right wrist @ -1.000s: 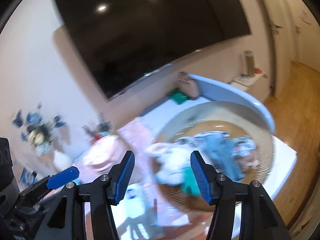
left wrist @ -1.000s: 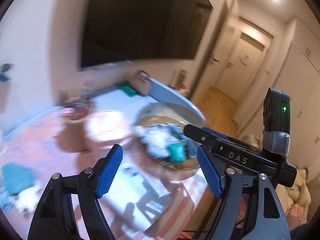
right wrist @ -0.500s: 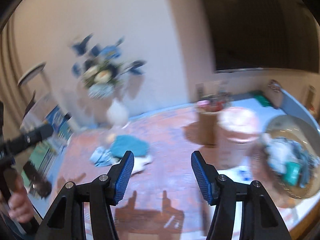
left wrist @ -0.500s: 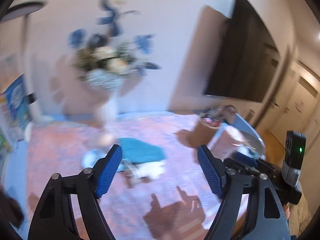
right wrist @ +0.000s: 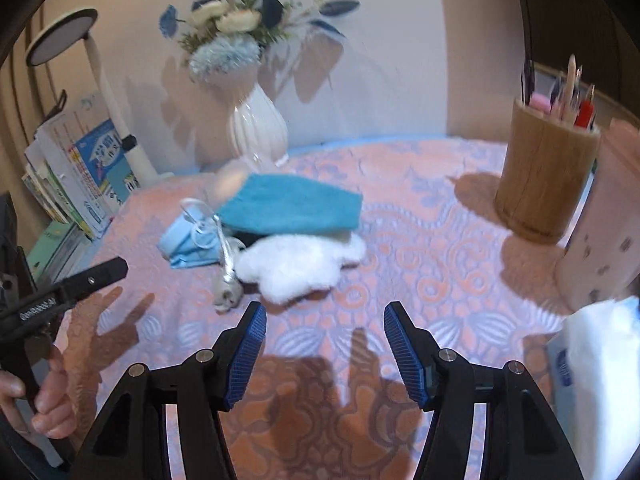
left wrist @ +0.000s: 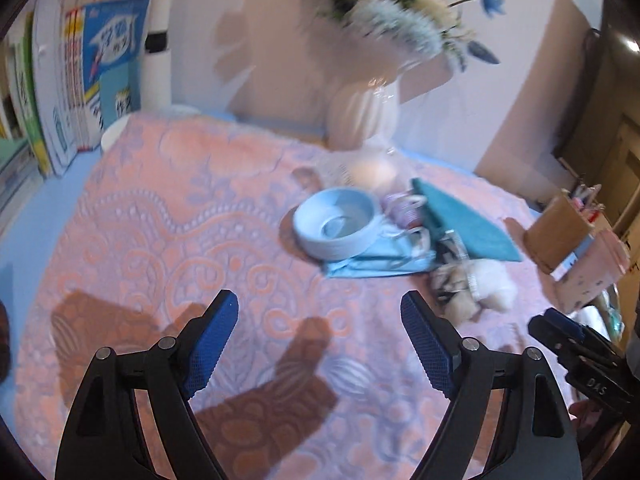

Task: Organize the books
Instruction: 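Grasp the light blue cup with the left tool while the right tool grasps the teal cloth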

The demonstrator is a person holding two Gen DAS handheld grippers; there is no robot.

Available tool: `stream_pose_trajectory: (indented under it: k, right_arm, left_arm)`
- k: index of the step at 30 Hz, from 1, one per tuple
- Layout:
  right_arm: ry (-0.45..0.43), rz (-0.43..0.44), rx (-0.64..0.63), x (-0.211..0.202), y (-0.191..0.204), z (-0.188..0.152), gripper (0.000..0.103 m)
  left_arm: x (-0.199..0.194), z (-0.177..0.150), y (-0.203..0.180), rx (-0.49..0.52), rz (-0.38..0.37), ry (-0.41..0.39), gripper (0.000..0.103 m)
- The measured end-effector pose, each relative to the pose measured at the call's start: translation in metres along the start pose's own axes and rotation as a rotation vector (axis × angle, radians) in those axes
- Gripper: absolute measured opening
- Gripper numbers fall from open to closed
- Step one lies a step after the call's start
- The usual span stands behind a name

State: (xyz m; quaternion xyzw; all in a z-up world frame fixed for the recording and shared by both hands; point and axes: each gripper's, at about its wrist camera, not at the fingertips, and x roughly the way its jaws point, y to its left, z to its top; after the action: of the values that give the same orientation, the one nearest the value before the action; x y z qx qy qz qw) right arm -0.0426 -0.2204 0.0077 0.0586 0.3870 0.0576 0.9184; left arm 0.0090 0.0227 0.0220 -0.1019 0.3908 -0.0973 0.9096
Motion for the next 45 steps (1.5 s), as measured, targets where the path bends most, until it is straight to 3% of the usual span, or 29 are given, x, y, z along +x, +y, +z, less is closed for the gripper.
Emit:
stream_pose_trajectory:
  k: [10,14,20,22,23,24,26,31,36,41,45]
  right_arm:
    - [0.032,-0.052,-0.011,0.021,-0.002,-0.006,0.060]
    - [0.036,-0.029,0.016,0.018,-0.008,-0.005,0.060]
    - [0.100,0.034,0.014,0.004,-0.005,0.016,0.060]
    - [0.102,0.024,-0.015,-0.002,0.000,0.031,0.063]
    - [0.102,0.024,-0.018,-0.003,0.002,0.038,0.074]
    - [0.102,0.029,-0.015,-0.003,0.002,0.048,0.084]
    - [0.083,0.046,0.002,-0.001,0.000,0.062,0.088]
    - [0.135,0.033,0.053,0.034,-0.014,0.085,0.088]
    - [0.192,0.027,0.036,0.072,-0.016,0.098,0.088]
    - [0.241,0.113,-0.031,0.099,0.010,0.105,0.088]
    - [0.233,0.137,-0.142,0.104,0.048,0.108,0.088]
  left_arm:
    - [0.013,-0.009,0.001,0.016,-0.001,0.011,0.082]
    - [0.011,-0.008,0.002,0.012,-0.007,0.024,0.082]
    - [-0.023,0.014,-0.006,0.041,-0.104,0.024,0.083]
    - [-0.030,0.030,-0.012,0.064,-0.090,0.022,0.083]
    - [-0.030,0.036,-0.015,0.075,-0.086,0.020,0.084]
    - [-0.027,0.042,-0.017,0.090,-0.078,0.022,0.087]
    - [-0.012,0.052,-0.019,0.107,-0.057,0.028,0.087]
    - [0.037,0.063,-0.007,0.014,-0.097,0.077,0.086]
    - [0.060,0.059,-0.006,0.000,-0.155,0.085,0.086]
    - [0.065,0.056,-0.002,0.023,-0.157,0.065,0.086]
    - [0.076,0.054,0.012,-0.031,-0.191,0.105,0.086]
